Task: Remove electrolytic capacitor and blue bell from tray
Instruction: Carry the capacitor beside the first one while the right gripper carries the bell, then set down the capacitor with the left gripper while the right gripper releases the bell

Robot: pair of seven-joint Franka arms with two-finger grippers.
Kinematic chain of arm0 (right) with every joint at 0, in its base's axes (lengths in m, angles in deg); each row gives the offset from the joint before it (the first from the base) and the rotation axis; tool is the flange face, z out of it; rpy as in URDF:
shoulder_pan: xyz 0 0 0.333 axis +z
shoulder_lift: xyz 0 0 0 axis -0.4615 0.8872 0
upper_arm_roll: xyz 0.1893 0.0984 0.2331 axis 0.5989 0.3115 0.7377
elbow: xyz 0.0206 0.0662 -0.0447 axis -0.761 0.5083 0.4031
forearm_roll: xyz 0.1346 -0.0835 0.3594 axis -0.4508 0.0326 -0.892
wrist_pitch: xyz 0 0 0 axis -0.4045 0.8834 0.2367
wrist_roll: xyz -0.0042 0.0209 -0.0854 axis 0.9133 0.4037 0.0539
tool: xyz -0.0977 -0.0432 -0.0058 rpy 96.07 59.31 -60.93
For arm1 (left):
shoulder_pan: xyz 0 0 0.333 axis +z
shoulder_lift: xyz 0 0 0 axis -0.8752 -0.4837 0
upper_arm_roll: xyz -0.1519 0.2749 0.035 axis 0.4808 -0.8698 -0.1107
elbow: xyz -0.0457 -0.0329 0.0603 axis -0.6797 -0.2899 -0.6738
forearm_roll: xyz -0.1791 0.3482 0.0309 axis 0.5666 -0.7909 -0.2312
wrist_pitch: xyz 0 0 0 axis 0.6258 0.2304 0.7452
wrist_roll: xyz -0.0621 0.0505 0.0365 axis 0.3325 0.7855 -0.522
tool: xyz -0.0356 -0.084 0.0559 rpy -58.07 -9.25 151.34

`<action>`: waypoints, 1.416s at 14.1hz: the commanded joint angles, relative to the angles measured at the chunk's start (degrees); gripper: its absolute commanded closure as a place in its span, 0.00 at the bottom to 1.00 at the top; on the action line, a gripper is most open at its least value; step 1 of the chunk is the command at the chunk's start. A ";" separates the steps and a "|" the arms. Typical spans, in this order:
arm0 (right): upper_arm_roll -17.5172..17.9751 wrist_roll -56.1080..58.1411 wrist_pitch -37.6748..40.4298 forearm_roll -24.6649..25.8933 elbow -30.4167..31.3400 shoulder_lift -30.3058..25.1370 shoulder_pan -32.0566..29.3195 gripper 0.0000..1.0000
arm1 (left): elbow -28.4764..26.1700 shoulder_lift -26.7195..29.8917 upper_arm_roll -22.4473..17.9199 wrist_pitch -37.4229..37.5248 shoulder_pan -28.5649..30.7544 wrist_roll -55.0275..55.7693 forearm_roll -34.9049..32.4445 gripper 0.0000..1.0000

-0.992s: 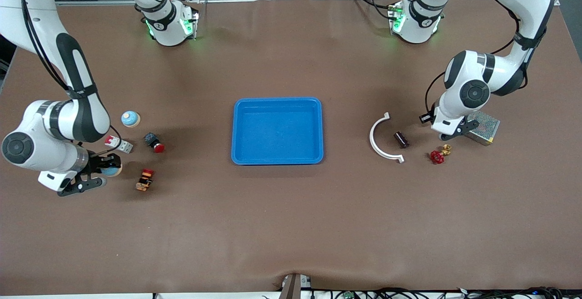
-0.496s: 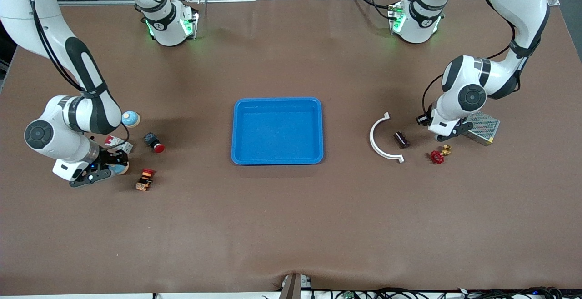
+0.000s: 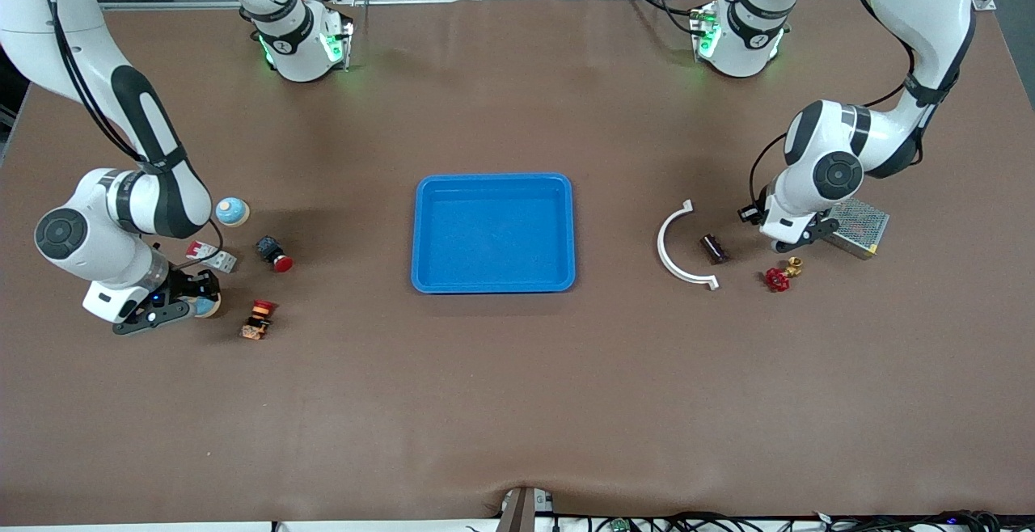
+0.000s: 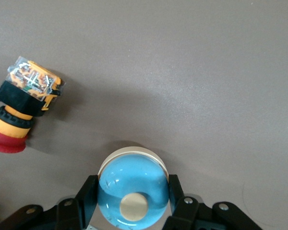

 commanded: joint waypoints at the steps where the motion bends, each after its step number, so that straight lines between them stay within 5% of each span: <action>1: 1.20 0.50 -2.31 1.44 1.09 -0.46 -1.62 1.00 | 2.55 -1.38 0.38 -0.69 0.34 -0.06 -0.95 0.53; 2: 1.20 0.50 -3.45 1.44 1.00 0.06 -1.71 1.00 | 3.43 -1.38 0.38 -0.51 0.34 -0.05 -0.95 0.39; 3: 1.20 0.59 -4.25 1.44 1.08 0.59 -1.79 1.00 | 4.23 -1.46 0.38 -0.34 0.25 0.03 -0.95 0.10; 4: 1.20 0.50 -4.86 1.61 1.09 1.03 -1.80 1.00 | 4.76 -1.38 0.38 -0.16 0.16 0.29 -0.95 0.00; 11: 1.20 0.41 -7.94 1.62 1.00 3.41 -2.23 1.00 | 13.71 4.07 3.10 6.32 -0.01 -0.50 -0.95 0.00; 12: 1.20 0.41 -7.86 1.70 0.82 3.50 -2.23 0.68 | 16.60 4.07 3.80 9.04 0.16 -0.58 -0.95 0.00; 13: 1.20 0.41 -7.94 1.70 0.82 3.58 -2.23 0.01 | 19.67 4.07 3.99 12.55 0.16 -0.93 -0.95 0.00; 16: 1.20 0.41 -5.76 1.70 -0.67 2.89 -1.97 0.00 | 27.41 4.33 5.04 19.42 0.51 -5.23 -0.16 0.00; 20: 1.29 0.59 9.34 1.70 -7.07 0.87 -1.44 0.00 | 39.44 5.74 5.65 31.18 0.34 -8.40 3.07 0.00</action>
